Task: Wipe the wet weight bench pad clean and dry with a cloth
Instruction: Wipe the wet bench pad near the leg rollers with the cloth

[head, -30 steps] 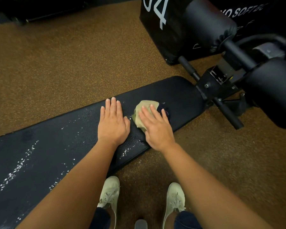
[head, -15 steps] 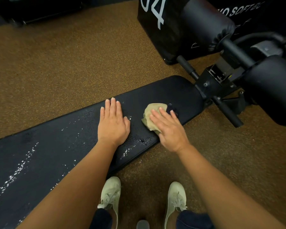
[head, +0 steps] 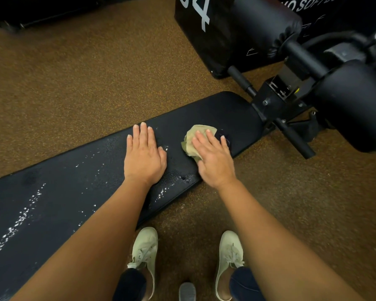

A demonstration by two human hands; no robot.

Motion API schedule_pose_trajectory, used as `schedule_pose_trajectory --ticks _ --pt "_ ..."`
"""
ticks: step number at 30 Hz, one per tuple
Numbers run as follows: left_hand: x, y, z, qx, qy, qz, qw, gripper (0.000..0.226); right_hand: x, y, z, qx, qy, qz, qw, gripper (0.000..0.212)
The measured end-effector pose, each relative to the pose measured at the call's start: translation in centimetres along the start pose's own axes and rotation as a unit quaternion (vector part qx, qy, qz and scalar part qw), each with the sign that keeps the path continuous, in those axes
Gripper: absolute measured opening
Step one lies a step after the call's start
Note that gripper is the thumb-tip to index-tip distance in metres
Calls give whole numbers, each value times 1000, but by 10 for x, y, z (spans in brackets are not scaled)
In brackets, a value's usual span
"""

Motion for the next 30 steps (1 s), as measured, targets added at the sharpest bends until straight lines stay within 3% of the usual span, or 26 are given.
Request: schedule_pose_trajectory --ticks 2,7,13,18,24,30 --pt "-1 0 1 -1 -3 3 1000 64 5 -4 -16 6 -17 0 1000 63" --pt "-1 -1 -1 3 0 -3 1000 64 6 -26 5 -95 -11 18 995 66" --pt "-1 -1 0 8 -13 7 1000 63 7 -13 -29 68 -5 27 997 65" --pt "-2 -2 0 10 -12 1 1000 63 11 -34 -24 -36 11 38 999 63" --pt "-1 -3 -1 13 -12 5 1000 63 11 -16 -36 103 -3 46 994 64" --pt "1 -11 -3 20 -13 6 1000 63 22 -45 -29 59 36 102 992 61"
Point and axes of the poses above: each hand's wrist, its own y-axis towards the middle knuckle, its own x-axis out of the palm, z = x × y, the point moved 3 cm from there along y, towards the middle knuckle, and after that the axes turned 3 degrees about -y, right-handed, at the moved point
